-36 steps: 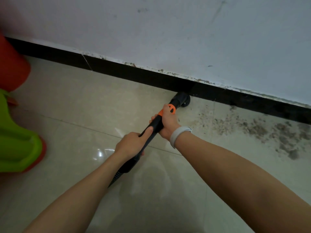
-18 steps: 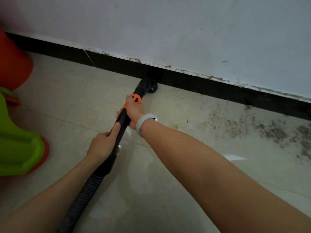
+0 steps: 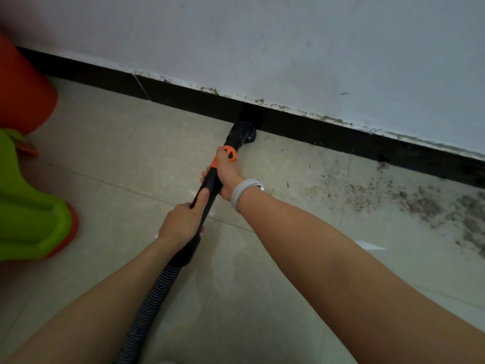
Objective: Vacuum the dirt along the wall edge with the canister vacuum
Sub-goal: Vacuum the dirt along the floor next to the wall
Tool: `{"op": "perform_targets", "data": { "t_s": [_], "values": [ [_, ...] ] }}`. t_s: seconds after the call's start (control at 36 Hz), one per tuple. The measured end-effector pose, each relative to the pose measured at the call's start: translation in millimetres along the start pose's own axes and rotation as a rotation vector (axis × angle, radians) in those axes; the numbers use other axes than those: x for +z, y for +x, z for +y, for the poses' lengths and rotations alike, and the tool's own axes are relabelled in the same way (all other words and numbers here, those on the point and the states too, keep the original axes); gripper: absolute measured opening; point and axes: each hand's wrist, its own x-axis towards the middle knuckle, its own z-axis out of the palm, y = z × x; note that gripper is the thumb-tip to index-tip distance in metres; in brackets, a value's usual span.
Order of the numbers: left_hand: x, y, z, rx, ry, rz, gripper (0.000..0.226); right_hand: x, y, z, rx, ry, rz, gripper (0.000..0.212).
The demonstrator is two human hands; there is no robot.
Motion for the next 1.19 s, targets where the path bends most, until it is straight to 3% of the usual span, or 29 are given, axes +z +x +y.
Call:
{"op": "perform_targets", "data": {
  "t_s": [1.19],
  "values": [
    [98, -19, 64, 0.363, 0.206, -0.173, 0.073, -153, -34, -15, -0.111, 0.298, 0.258, 0.021]
  ]
}}
